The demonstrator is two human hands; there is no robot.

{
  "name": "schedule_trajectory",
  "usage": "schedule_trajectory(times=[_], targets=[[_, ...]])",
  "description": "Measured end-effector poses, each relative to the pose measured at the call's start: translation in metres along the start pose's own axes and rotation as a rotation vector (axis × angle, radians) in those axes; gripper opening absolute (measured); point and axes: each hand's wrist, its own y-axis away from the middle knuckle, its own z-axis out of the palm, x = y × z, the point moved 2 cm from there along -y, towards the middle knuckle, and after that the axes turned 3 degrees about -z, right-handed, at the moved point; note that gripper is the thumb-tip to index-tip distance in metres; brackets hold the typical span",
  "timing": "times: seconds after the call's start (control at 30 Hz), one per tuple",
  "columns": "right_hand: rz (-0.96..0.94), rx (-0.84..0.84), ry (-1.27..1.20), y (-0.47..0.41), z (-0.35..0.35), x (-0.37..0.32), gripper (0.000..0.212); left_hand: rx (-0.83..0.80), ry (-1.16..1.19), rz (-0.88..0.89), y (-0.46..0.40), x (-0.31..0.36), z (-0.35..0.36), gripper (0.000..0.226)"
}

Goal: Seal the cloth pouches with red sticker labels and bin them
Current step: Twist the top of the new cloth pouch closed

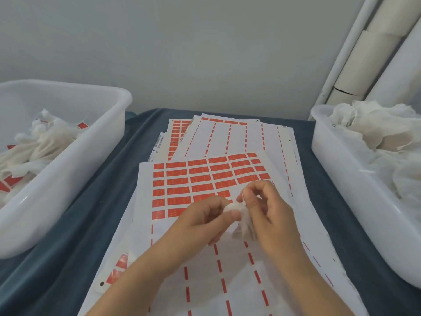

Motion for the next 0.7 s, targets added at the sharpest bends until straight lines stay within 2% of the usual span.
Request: schedule_trajectory(times=[0.13,0.23,0.3,0.47,0.53,0.63,0.7], targets=[[0.062,-0.074,-0.108,-0.0031,0.0017,-0.0003,0.029,-0.018,-0.003,0.078,0.0026,0.0024,0.0014,0.031],[0.04,-0.066,-0.115,-0.0053,-0.0007,-0.0009,0.037,-0.021,-0.008,0.095,0.0029,0.0017,0.0015,0.027],[0.01,-0.063,-0.078,-0.0049,-0.0034,-0.0005,0.034,-0.02,-0.012,0.108,0.003,0.0017,0.0021,0.025],[0.0,-0.132,-0.049,-0.005,-0.0042,0.0032,0.008,-0.005,-0.034,0.125,0.0038,0.003,0.0031,0.024],[-0.004,-0.174,-0.034,-0.0044,-0.0028,0.0045,0.016,0.004,-0.039,0.125,0.0035,0.0025,0.0032,0.027],[-0.028,-0.215,-0.063,-0.0024,-0.0017,0.0015,0.01,0.049,-0.027,0.101,0.0021,0.0004,0.0012,0.029],[-0.028,-0.25,-0.132,-0.0013,-0.001,0.0006,0.023,0.079,0.003,0.078,0.0014,0.0001,-0.0006,0.025]])
